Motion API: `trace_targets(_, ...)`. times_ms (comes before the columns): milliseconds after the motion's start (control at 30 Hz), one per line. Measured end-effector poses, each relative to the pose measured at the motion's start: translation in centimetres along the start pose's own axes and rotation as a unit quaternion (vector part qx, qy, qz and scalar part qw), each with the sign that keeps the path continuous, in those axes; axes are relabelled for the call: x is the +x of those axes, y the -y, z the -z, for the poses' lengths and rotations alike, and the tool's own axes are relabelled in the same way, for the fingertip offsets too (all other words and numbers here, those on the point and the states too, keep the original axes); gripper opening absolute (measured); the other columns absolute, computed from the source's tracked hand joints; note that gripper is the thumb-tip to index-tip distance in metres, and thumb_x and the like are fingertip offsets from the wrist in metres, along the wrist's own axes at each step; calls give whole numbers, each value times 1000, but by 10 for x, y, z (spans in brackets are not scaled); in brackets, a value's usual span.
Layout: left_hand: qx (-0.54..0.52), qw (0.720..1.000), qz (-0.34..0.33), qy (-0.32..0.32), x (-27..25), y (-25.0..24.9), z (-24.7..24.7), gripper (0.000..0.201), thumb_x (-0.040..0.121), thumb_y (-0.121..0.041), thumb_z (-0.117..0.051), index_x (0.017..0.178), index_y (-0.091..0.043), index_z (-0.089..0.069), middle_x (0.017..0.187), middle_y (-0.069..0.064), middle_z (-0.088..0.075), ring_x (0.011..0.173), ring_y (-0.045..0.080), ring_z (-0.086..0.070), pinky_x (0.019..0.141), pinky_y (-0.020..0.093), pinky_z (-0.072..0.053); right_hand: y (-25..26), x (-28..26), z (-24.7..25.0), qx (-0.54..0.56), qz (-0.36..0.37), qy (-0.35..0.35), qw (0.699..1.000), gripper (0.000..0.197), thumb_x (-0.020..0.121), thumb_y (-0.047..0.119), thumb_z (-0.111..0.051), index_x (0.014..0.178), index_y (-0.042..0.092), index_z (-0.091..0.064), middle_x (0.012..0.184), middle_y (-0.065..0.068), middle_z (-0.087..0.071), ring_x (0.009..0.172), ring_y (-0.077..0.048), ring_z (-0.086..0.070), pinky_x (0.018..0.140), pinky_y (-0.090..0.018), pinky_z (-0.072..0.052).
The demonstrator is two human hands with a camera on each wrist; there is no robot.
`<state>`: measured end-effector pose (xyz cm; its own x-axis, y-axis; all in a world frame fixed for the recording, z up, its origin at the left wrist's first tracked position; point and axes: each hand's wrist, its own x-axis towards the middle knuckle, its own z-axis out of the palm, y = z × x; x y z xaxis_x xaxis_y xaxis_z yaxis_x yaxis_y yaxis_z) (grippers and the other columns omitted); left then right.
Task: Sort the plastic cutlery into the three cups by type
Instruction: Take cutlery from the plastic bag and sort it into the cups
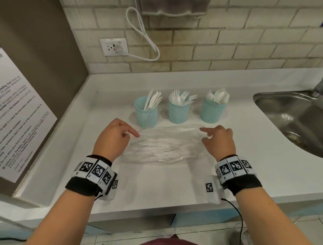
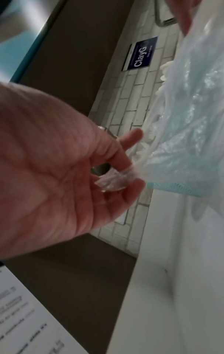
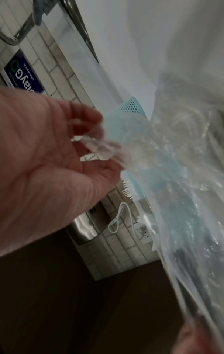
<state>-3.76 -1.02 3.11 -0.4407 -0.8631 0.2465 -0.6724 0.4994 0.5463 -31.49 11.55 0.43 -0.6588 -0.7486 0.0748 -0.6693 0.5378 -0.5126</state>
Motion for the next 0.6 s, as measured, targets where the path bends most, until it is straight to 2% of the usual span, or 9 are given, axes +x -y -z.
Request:
trace_targets(67, 94, 995, 28, 29, -1, -1, 1, 48, 85, -4, -46, 105, -40, -70, 113, -10, -53, 101, 11, -54, 77, 24, -42, 1, -8, 4, -62, -21, 18, 998, 49, 81, 26, -62, 126, 44, -55, 121, -6, -43, 112, -31, -37, 90, -38, -42)
trace_targets(133, 119, 987, 65, 86, -1, 0, -1, 58, 85, -9, -48, 129, -47, -52, 123, -3, -52, 106, 17, -55, 81, 27, -45, 0, -8, 5, -50, -28, 62, 996, 60, 82, 23, -60, 133, 49, -44, 119, -7, -36, 108, -31, -39, 93, -37, -41)
trace_targets(233, -83, 967, 144, 192, -3, -4, -7, 82, 83, -1, -53, 141, -54, -27, 115, -1, -59, 98, 23, -62, 75, 32, -57, -3, -4, -3, 84, -42, 159, 983, 76, 80, -1, -51, 139, 45, -37, 94, -9, -51, 81, -24, -54, 90, -35, -49)
trace_targets(300, -199, 940, 173, 217, -5, -9, -15, 93, 82, 7, -55, 140, -56, -22, 106, -1, -65, 92, 18, -67, 62, 28, -57, 0, -5, -7, 231, -64, 176, 955, 78, 77, -14, -50, 140, 31, -42, 75, -8, -53, 72, -21, -52, 83, -37, -50)
trace_targets(367, -254, 926, 194, 202, -3, -11, -25, 90, 83, 8, -58, 138, -54, -24, 98, 0, -69, 79, 10, -70, 56, 25, -53, 8, -6, -10, 385, -116, 168, 900, 66, 80, -21, -48, 134, 16, -49, 72, -12, -54, 70, -25, -56, 72, -35, -50)
trace_targets(433, -318, 903, 240, 162, 1, -13, -34, 70, 83, 7, -57, 132, -41, -40, 87, 1, -66, 66, 6, -67, 57, 26, -49, 17, -5, -11, 478, -181, 164, 844, 42, 84, -17, -41, 114, 7, -55, 67, -11, -52, 58, -22, -58, 57, -28, -49)
trace_targets(500, -411, 849, 300, 141, 6, -17, -40, 39, 80, 3, -51, 109, -22, -56, 83, 5, -59, 65, 12, -62, 63, 28, -47, 23, -3, -13, 516, -219, 185, 807, 20, 84, -8, -46, 87, 8, -57, 64, -8, -44, 51, -18, -50, 50, -25, -48)
trace_targets(533, -442, 829, 316, 135, 7, -18, -42, 28, 74, -3, -54, 97, -19, -56, 82, 7, -55, 67, 15, -57, 67, 30, -47, 24, 0, -15, 497, -221, 202, 814, 13, 81, -3, -53, 81, 10, -56, 66, -7, -42, 51, -17, -45, 50, -25, -46)
trace_targets(600, -419, 837, 332, 117, 11, -12, -47, 35, 67, -8, -67, 98, -18, -55, 87, 6, -57, 70, 18, -55, 72, 31, -48, 19, 5, -20, 365, -207, 226, 879, 28, 75, -1, -65, 95, 13, -53, 76, -6, -46, 55, -15, -43, 49, -26, -42)
